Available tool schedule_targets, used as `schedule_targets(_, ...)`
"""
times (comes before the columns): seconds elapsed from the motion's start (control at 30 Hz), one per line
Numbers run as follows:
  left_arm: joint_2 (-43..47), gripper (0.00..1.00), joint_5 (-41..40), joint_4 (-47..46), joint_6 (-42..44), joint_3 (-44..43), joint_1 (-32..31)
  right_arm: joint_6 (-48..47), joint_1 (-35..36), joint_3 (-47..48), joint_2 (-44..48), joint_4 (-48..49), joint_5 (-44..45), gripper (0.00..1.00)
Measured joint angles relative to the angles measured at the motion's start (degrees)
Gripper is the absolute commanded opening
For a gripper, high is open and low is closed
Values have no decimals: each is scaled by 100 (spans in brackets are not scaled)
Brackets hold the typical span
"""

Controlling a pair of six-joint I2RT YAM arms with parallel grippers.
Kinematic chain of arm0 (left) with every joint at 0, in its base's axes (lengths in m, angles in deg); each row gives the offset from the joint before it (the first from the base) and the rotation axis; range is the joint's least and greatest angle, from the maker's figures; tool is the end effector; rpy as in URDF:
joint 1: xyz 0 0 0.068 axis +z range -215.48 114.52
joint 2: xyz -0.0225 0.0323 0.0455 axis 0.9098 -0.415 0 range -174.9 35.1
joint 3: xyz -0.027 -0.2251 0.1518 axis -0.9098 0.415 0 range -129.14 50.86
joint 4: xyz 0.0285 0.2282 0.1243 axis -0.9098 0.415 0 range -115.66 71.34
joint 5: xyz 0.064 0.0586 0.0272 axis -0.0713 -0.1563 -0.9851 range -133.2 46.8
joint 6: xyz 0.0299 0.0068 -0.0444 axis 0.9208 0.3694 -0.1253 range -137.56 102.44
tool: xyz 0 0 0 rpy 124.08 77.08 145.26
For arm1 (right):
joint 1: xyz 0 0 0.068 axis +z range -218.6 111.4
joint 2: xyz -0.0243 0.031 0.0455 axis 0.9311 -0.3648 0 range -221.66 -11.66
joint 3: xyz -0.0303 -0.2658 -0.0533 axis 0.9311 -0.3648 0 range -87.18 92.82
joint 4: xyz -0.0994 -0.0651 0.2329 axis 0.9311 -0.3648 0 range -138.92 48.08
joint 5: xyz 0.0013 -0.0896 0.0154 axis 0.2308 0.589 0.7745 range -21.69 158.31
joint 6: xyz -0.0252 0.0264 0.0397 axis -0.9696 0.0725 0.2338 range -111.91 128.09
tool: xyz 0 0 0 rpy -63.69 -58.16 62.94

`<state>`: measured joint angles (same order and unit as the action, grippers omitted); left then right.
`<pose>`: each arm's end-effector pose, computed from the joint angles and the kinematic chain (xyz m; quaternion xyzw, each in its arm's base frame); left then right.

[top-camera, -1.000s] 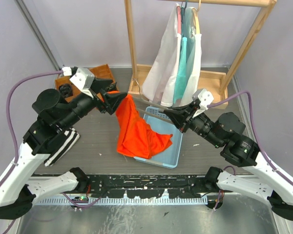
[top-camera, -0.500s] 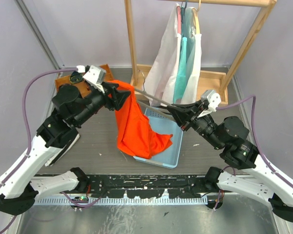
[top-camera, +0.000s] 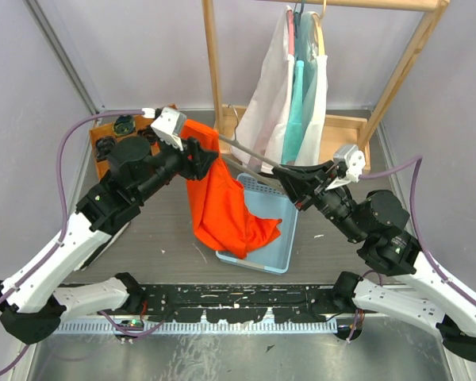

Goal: Remove the t-shirt from the hanger

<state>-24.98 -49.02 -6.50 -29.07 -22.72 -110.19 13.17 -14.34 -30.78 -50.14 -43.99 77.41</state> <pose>0.1598 -0.1533 0.4471 0.1788 0.7191 -0.2827 0.6092 0.0822 0.1048 0.4401 -0.1926 0.5728 0.3521 0.7147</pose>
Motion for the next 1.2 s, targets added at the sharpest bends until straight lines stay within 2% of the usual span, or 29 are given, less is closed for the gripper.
schedule_targets(0.27, -9, 45, -275, -96, -37, 221, -2, 0, 0, 0, 72, 50, -28, 1)
schedule_targets(0.37, -11, 32, -363, -127, -26, 267, -2, 2, 0, 2, 76, 76, -42, 1)
schedule_targets(0.5, -33, 2, -433, -197, -31, 267, -7, 2, 0, 4, 101, 74, -61, 1)
schedule_targets(0.53, -46, 0, -446, -219, -31, 264, -7, 2, 0, 7, 101, 72, -66, 1)
schedule_targets(0.87, -85, 0, -946, -219, 13, 52, -13, 0, 0, 44, 275, -114, -79, 1)
schedule_targets(1.2, -251, 0, -1681, -225, 282, -723, -15, -44, 0, 256, 1167, -708, 9, 1)
